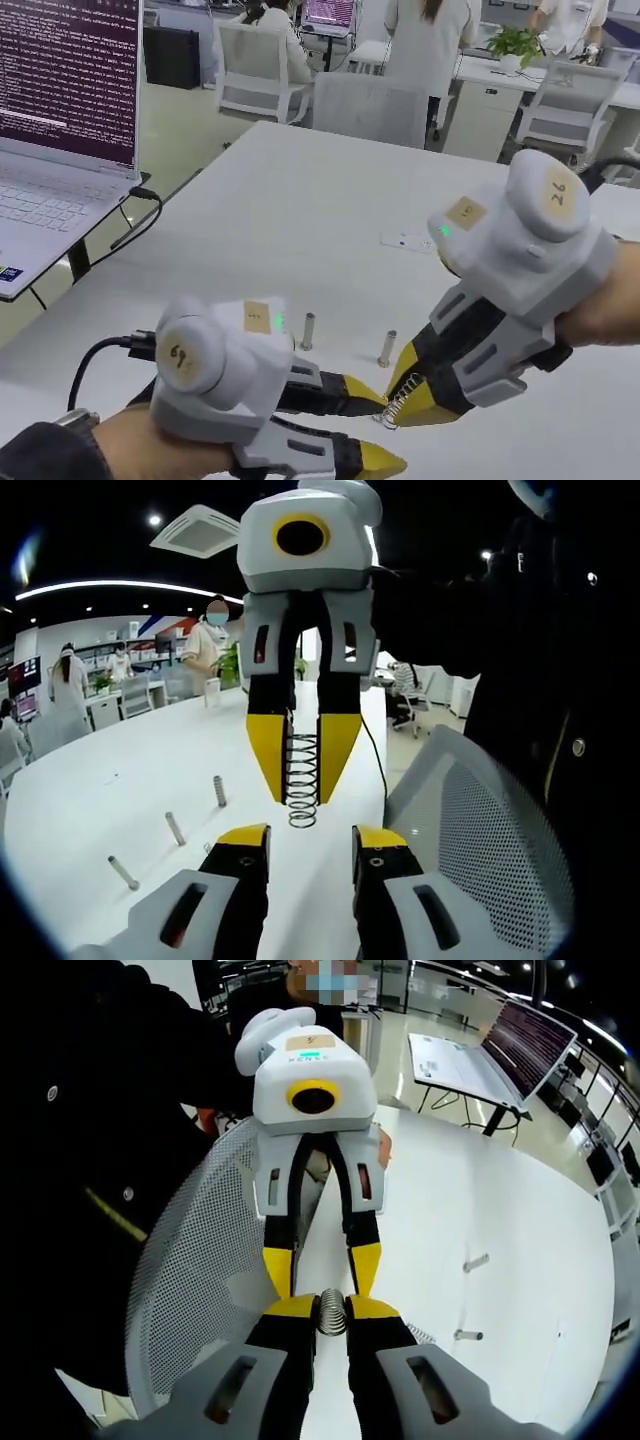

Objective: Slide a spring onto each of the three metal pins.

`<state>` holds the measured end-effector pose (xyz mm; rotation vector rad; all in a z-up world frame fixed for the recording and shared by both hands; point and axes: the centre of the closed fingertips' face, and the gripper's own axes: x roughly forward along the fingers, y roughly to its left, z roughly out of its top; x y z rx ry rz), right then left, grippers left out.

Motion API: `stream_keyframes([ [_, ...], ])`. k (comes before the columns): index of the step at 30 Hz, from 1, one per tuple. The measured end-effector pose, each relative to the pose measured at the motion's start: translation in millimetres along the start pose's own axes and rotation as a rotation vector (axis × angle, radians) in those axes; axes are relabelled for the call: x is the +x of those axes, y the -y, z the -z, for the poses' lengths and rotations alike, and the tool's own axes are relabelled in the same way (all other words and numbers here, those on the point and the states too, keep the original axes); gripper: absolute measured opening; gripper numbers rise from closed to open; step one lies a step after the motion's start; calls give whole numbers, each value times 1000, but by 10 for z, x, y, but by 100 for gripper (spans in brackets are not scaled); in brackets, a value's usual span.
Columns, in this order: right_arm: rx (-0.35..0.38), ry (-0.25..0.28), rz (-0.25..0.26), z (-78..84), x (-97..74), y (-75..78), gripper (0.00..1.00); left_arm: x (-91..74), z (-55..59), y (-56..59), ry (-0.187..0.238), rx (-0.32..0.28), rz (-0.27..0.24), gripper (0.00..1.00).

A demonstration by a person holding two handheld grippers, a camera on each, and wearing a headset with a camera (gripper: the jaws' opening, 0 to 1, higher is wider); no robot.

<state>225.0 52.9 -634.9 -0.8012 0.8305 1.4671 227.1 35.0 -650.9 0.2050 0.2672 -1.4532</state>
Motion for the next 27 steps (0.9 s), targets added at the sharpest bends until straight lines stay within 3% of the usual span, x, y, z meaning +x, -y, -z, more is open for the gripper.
stream_keyframes([
  [14, 10, 1, 12, 31, -34, 33, 8, -43, -47, -29, 39, -47, -28, 69],
  [27, 18, -11, 17, 80, -51, 60, 8, -135, -75, -70, 67, -68, -72, 86],
])
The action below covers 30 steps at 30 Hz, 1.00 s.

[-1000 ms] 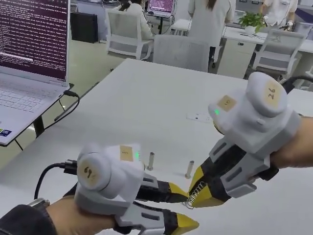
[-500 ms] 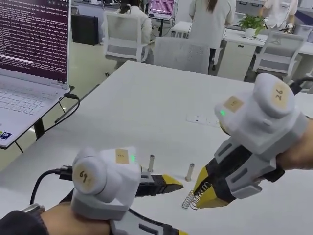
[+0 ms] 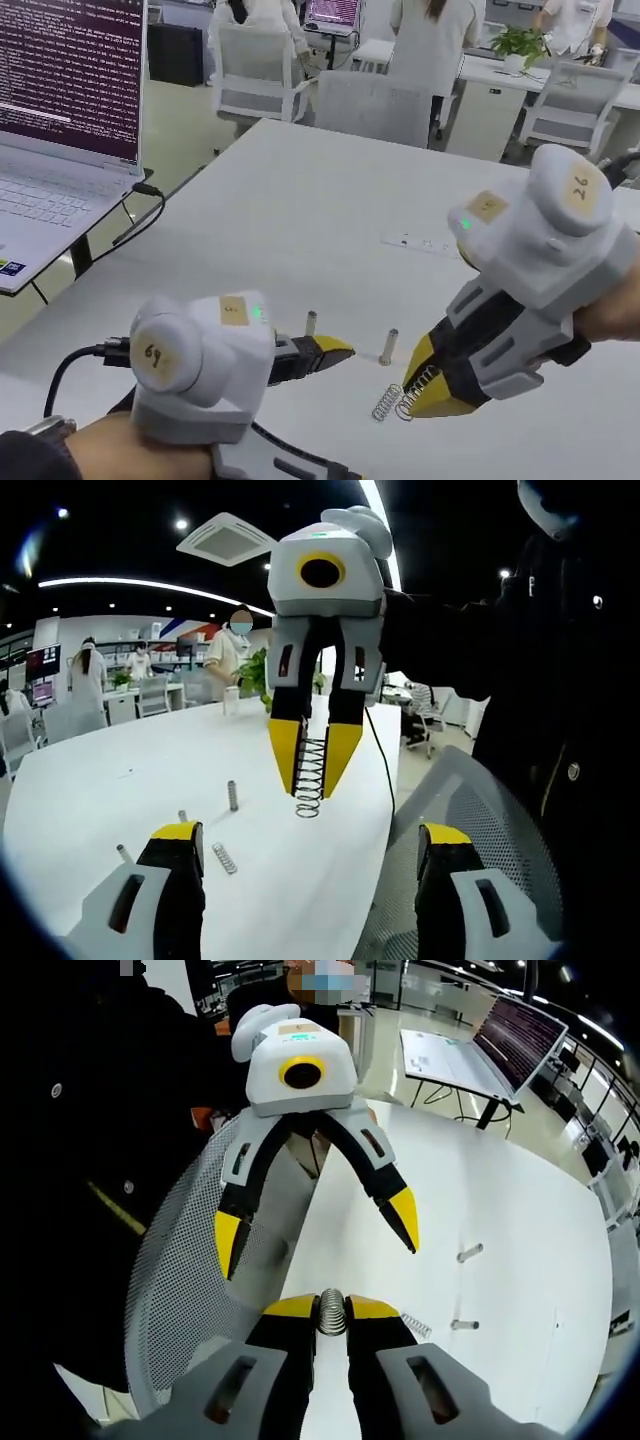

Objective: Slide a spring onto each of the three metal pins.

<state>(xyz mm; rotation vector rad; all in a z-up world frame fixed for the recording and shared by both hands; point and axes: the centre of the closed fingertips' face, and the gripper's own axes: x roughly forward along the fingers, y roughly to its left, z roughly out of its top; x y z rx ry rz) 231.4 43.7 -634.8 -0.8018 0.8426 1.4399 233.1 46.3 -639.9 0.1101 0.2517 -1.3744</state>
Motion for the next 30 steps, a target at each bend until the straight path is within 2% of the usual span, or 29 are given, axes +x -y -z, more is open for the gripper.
stream_keyframes([
  [8, 15, -2, 11, 49, -59, 45, 8, -98, -60, -63, 30, -6, -44, 86],
  [21, 28, -32, 20, 142, -97, 163, 8, -221, -66, -82, 39, -1, -89, 86],
  [26, 33, -52, 23, 189, -122, 277, 8, -264, -80, -97, 48, 0, -103, 85],
  [30, 41, -55, 40, 218, -155, 436, 8, -290, -55, -116, 49, -1, -112, 84],
])
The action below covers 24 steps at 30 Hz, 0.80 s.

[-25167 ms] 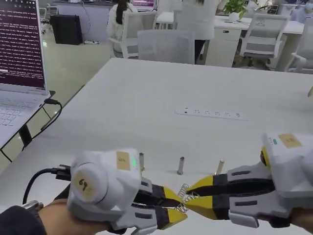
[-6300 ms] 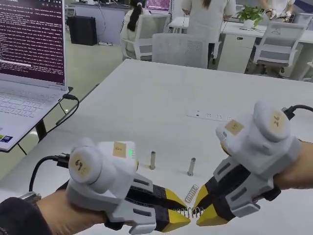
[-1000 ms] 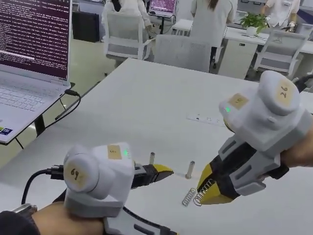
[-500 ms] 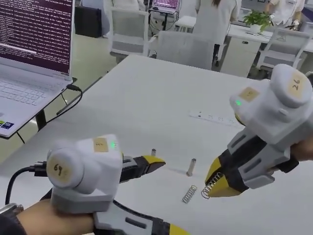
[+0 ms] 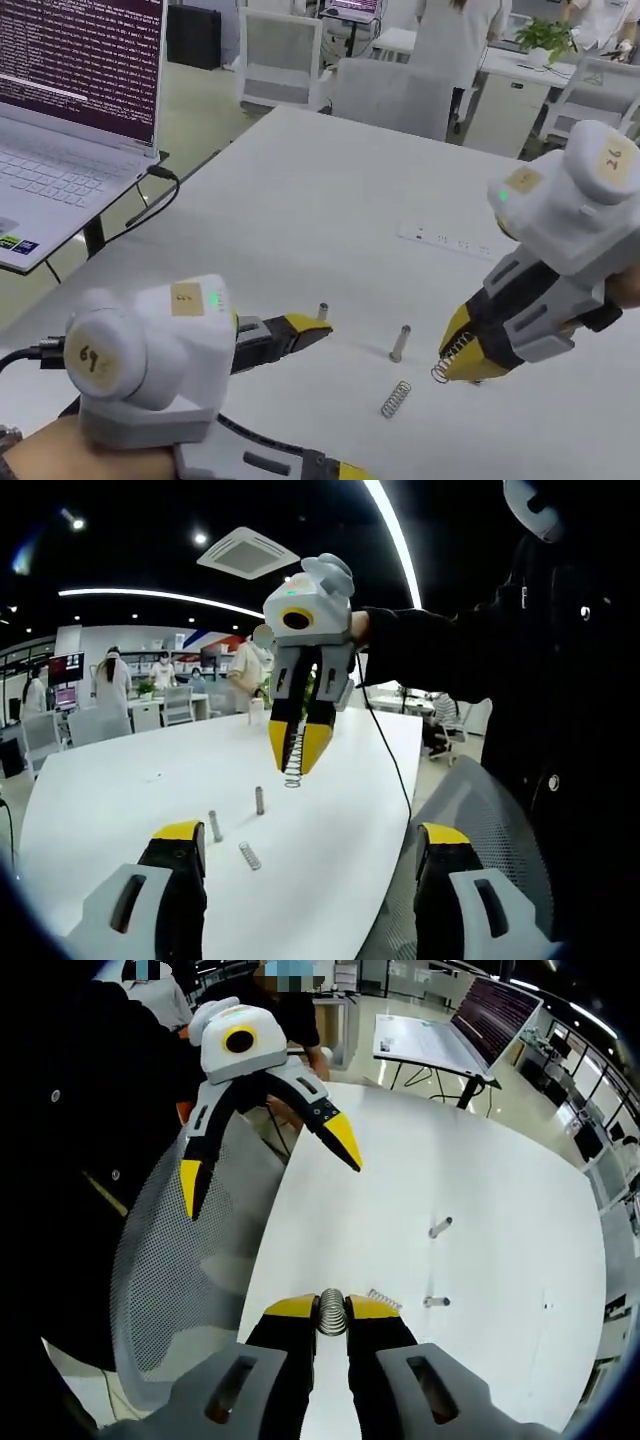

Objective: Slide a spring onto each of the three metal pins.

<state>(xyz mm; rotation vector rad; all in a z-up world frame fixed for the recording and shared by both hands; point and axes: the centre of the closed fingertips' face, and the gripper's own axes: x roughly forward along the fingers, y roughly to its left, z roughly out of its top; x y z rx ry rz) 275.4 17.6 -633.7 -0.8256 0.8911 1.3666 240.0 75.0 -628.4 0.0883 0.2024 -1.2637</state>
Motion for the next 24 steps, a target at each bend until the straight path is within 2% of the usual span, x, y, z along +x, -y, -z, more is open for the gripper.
stream_keyframes([
  [10, 28, -15, 35, 46, -41, 389, 8, -30, 69, -35, -5, -19, -14, 83],
  [14, 26, -37, 50, 80, -28, 513, 8, -41, 73, -45, -3, -25, -19, 83],
  [18, 38, -28, 55, 85, -8, 639, 8, -46, 88, -50, -3, -33, -22, 82],
  [24, 48, -42, 82, 150, 50, 844, 8, -68, 100, -67, 1, -39, -31, 82],
])
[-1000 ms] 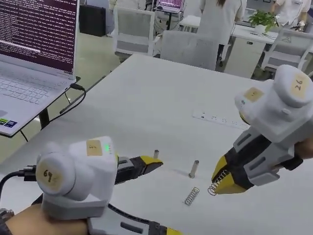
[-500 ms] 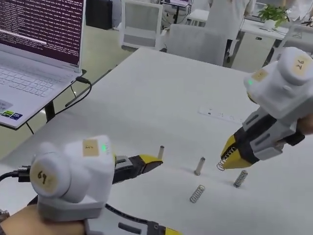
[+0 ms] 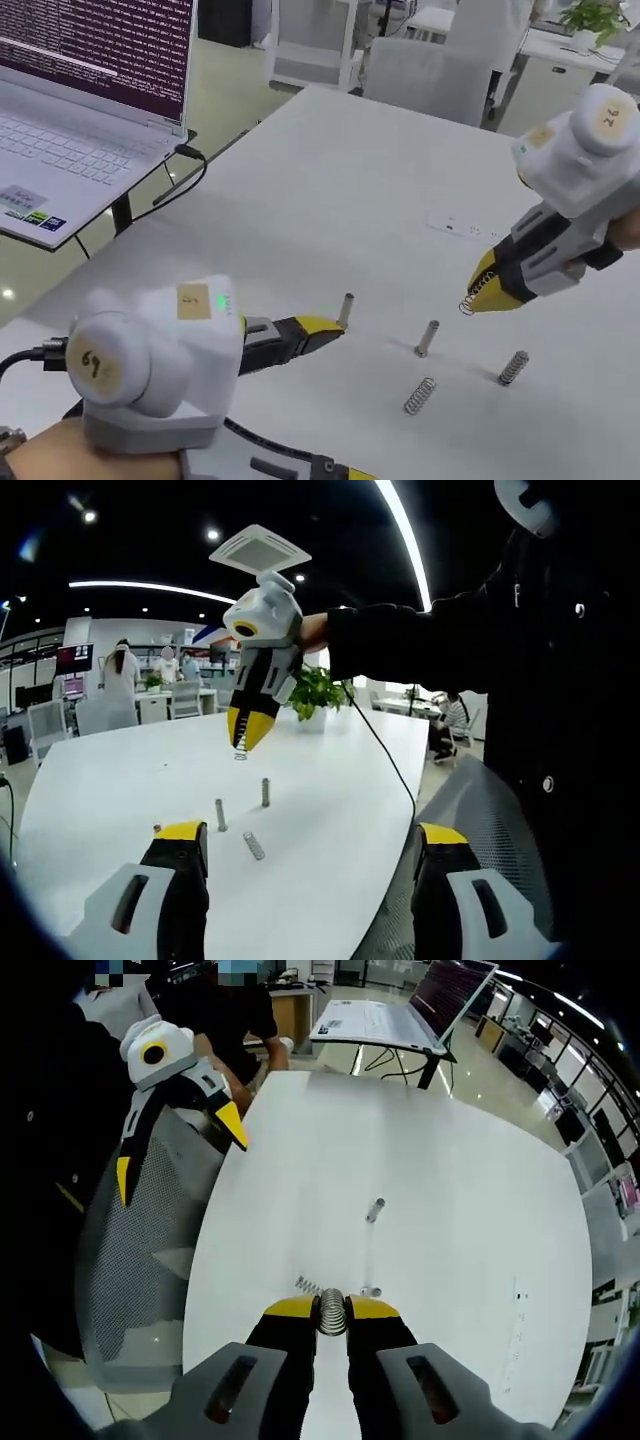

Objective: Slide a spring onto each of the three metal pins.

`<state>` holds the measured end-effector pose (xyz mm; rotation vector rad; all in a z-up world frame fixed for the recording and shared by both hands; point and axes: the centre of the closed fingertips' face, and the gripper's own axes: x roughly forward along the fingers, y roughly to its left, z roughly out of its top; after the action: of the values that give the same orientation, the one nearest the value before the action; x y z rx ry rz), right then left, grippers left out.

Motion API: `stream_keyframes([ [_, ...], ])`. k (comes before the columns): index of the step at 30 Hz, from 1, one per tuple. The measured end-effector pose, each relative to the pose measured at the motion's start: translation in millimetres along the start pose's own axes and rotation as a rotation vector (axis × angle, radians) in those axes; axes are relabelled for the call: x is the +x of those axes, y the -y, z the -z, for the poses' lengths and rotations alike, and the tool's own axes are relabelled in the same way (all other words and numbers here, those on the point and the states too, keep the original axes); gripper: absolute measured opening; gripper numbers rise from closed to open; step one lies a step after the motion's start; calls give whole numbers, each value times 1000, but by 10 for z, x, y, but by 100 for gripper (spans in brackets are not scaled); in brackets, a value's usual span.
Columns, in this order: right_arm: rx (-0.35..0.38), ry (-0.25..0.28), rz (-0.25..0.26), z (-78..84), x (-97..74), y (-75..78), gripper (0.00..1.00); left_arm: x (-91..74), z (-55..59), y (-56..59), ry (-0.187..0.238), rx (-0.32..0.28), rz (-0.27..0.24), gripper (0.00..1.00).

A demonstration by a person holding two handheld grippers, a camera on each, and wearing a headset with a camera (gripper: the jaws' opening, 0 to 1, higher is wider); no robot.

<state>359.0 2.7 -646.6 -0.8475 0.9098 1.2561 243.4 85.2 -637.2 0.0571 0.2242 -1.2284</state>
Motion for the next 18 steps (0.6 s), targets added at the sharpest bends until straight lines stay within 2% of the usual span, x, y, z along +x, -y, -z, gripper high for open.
stream_keyframes([
  [8, 8, -21, 28, 81, 178, 249, 8, -13, 3, -31, 1, -5, -10, 80],
  [18, 7, -57, 33, 200, 407, 416, 8, -15, 22, -69, -1, -14, -19, 80],
])
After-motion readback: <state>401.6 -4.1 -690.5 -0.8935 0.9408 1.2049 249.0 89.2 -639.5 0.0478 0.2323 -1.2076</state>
